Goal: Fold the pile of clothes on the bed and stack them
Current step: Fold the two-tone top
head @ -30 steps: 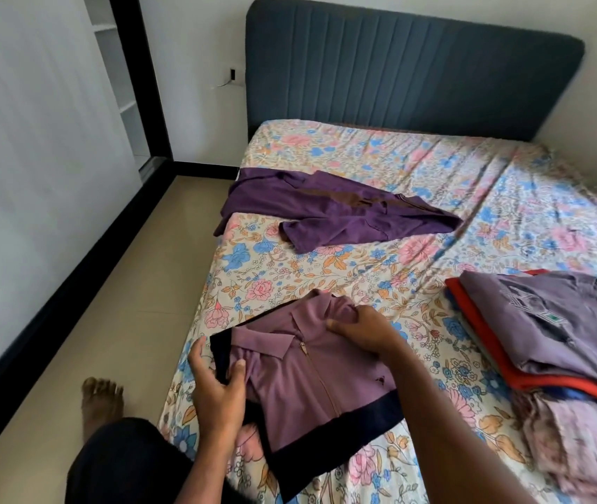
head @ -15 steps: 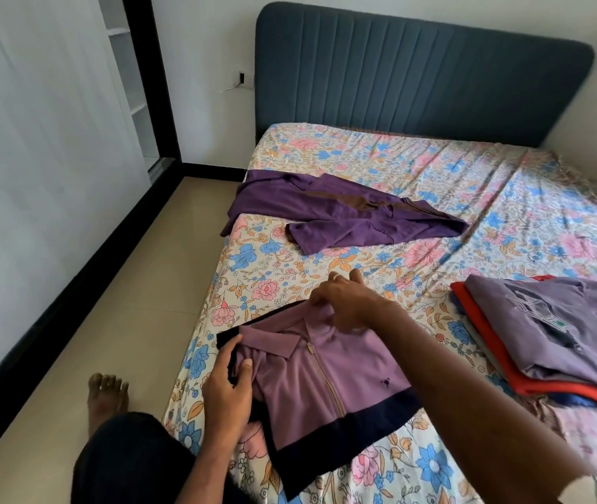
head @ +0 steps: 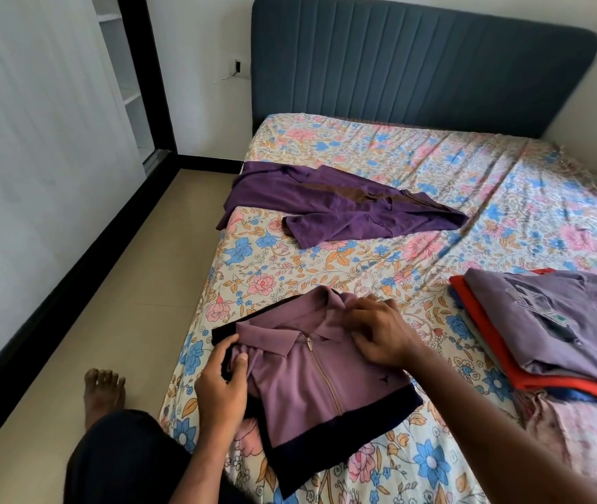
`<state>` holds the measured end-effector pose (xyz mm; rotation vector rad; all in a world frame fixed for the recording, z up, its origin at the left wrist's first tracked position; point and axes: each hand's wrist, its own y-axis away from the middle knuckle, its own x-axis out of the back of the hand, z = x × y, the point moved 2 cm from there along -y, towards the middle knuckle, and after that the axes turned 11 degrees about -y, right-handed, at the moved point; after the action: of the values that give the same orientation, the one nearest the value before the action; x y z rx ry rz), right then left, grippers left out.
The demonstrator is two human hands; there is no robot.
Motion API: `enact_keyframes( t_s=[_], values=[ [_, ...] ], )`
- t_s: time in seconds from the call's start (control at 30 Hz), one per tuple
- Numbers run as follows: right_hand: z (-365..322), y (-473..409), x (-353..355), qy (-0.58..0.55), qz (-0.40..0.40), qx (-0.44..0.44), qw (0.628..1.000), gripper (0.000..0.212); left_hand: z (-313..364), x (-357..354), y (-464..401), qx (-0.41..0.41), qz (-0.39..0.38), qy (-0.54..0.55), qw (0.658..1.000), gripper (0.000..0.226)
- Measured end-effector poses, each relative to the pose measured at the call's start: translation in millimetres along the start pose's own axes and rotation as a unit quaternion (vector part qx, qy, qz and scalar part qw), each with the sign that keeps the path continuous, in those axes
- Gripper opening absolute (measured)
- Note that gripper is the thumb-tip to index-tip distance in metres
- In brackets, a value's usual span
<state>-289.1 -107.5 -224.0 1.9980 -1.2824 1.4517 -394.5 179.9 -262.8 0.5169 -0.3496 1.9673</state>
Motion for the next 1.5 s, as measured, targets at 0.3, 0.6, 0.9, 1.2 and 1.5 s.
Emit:
enact_keyframes(
  t_s=[0.3, 0.6, 0.9, 1.2, 1.5],
  values=[
    [-15, -4, -16, -0.116, 0.055, -0.371, 0.920, 0.075, 30, -12, 10, 0.174, 0.043, 0.018, 0.984, 0.078],
    [-27, -21, -14, -0.157, -0.064, -0.316, 0.933, 0.039, 28, -22, -1, 0.099, 0.026, -0.100, 0.990, 0.056],
    [-15, 53, 64, -0.415, 0.248, -0.274, 0.831, 0.032, 116, -58, -17, -0.133, 0.037, 0.015, 0.990, 0.035],
    [36, 148, 162, -0.397, 0.469, -0.301, 0.730, 0.019, 252, -161, 13, -0.255, -0.115, 0.102, 0.955, 0.051],
    [64, 175, 185, -0.339, 0.694, -0.322, 0.547, 0.019, 392, -260, 0, -0.365, -0.297, 0.056, 0.881, 0.054]
  ],
)
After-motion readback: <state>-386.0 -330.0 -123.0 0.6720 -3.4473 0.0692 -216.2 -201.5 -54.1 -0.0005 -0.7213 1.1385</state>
